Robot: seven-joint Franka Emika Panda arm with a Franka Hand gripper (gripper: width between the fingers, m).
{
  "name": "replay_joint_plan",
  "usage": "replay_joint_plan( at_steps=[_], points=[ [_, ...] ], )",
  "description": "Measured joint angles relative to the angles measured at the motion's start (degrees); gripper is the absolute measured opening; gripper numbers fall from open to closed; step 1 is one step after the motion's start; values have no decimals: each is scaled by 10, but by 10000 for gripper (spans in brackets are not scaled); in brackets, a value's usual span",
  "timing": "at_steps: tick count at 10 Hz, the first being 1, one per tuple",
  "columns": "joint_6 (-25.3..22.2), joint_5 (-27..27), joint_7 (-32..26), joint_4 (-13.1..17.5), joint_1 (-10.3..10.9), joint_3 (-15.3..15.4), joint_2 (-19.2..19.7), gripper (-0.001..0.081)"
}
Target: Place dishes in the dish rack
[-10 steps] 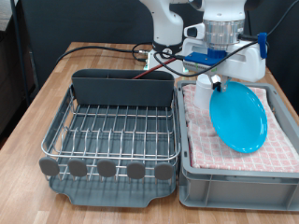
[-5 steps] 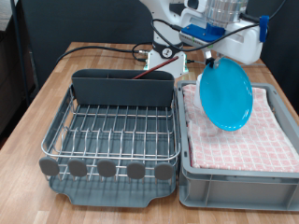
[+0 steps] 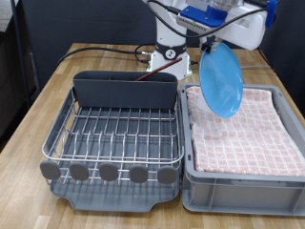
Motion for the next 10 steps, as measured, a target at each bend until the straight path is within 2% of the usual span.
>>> replay_joint_plan(
  at_steps=[3, 5, 6, 7, 9, 10],
  points=[
    [-7, -69, -90, -9, -12, -28, -9, 25],
    [24, -134, -170, -21, -27, -53, -20, 25],
    [54, -163, -220, -27, -35, -68, -23, 25],
    [75, -177, -274, -31, -42, -86, -26, 25],
    [81, -176, -353, -32, -48, -109, -30, 25],
    [81, -176, -345, -32, -47, -109, -29, 25]
  ],
)
